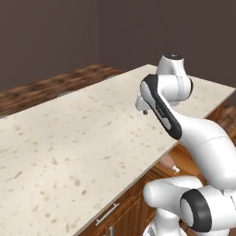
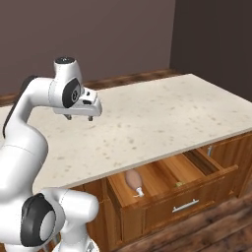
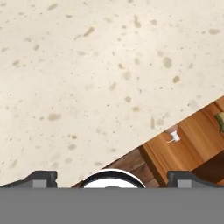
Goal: Restock the sink supplies by placing the sponge and soap dispenser on the counter and next to the sink. Make sure the soap dispenser is upright.
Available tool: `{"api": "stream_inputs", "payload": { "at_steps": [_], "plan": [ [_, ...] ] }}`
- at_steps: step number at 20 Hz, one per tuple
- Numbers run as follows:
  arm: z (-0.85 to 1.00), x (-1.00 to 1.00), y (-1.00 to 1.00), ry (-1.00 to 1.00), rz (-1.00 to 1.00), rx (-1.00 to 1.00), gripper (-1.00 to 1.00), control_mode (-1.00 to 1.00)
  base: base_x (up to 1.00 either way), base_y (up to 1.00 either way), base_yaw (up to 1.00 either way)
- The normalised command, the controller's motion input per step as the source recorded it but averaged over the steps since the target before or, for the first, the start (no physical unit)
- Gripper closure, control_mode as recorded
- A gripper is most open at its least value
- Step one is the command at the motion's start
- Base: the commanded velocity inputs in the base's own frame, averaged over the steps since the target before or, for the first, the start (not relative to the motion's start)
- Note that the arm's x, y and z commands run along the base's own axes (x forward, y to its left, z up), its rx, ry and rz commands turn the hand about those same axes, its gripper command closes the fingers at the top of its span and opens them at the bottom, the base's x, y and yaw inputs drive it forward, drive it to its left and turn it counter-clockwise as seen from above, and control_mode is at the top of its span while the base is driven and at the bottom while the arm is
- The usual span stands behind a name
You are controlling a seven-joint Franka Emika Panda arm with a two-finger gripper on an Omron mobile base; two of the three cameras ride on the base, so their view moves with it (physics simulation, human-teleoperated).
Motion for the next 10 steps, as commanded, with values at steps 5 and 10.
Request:
{"api": "stream_inputs", "payload": {
  "at_steps": [5, 10],
  "plan": [
    [-0.38, 0.01, -0.70, 0.17, 0.00, 0.17, -1.00, -1.00, 0.00, 0.00, 0.00],
    [-0.81, -0.10, -1.00, 0.04, 0.00, 0.33, -1.00, -1.00, 0.00, 0.00, 0.00]
  ]
}}
